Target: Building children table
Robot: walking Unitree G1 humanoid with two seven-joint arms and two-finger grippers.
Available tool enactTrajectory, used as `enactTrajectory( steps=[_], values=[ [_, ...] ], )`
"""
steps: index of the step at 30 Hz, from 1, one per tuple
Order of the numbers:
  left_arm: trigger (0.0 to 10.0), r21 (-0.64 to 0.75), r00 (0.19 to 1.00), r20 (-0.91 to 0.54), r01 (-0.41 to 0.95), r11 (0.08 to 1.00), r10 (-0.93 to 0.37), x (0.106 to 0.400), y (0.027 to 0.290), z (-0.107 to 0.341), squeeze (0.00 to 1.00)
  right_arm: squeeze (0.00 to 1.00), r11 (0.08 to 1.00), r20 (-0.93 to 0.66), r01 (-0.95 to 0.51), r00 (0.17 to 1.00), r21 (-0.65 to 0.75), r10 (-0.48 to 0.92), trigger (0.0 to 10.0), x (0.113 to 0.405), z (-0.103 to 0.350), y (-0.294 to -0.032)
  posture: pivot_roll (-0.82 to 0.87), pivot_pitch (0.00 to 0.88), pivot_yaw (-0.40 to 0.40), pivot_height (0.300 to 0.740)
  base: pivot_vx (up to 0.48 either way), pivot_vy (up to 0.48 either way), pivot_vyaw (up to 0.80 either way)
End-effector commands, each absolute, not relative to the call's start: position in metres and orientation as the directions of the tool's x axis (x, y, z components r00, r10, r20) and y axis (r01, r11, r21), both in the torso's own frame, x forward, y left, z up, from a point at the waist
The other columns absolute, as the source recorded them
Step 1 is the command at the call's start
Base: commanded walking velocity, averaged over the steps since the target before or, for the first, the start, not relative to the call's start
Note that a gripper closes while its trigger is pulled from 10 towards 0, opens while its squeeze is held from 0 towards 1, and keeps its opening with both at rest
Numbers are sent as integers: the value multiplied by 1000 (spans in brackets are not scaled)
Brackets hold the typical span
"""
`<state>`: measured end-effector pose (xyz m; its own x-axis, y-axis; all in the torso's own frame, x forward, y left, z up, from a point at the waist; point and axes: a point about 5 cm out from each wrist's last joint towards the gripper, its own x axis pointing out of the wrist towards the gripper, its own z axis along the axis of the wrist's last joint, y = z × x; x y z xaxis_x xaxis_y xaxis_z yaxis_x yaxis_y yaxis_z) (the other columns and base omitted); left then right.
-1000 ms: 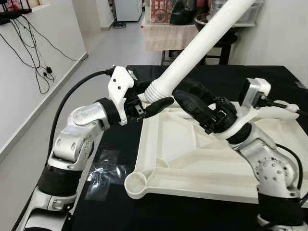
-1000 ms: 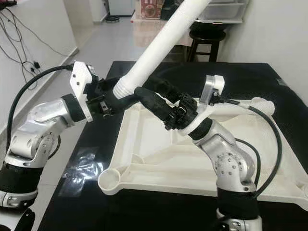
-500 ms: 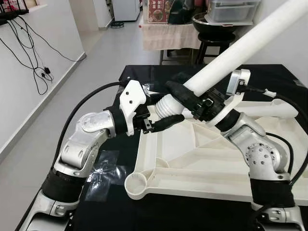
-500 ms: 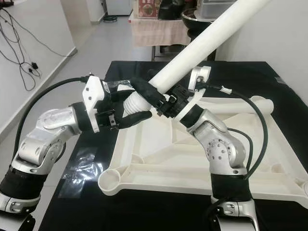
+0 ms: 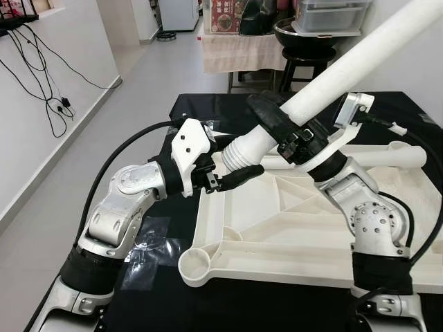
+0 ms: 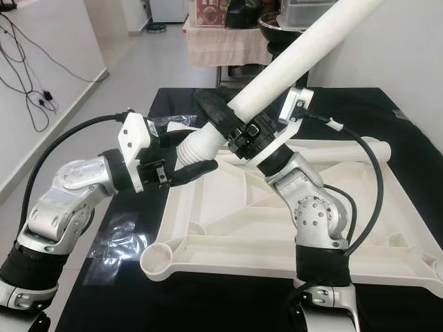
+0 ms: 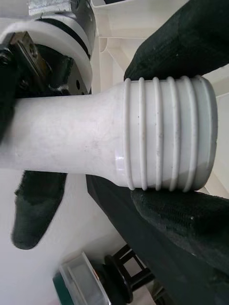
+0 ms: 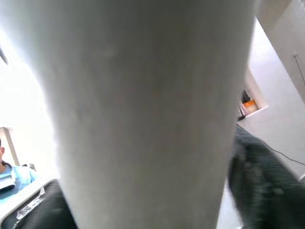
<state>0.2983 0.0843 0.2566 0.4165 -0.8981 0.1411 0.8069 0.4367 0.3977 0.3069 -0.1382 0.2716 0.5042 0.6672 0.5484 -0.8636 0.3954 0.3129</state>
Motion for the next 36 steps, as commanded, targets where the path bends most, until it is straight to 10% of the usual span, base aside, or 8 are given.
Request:
enactTrajectory(
  steps=[1, 16, 17, 36],
  values=[
    [10000, 424, 395, 109, 812, 402, -912, 295, 83, 254, 0, 0, 351, 565, -892, 452, 284, 691, 0, 303, 280, -130, 28, 30, -23, 740, 0, 0, 0],
    [10000, 303, 415, 138, 847, 437, -899, 298, 87, 251, 0, 0, 390, 524, -889, 458, 241, 718, 0, 303, 279, -135, 10, 32, -33, 740, 0, 0, 0],
    [10000, 267, 419, 155, 854, 446, -895, 298, 89, 251, 1000, 0, 397, 519, -886, 463, 240, 718, 0, 304, 279, -136, 6, 33, -32, 740, 0, 0, 0],
    [10000, 92, 512, 140, 846, 526, -848, 283, 128, 223, 1000, 0, 595, 504, -758, 637, 268, 584, 0, 324, 278, -166, 11, 53, -29, 740, 0, 0, 0]
  ],
)
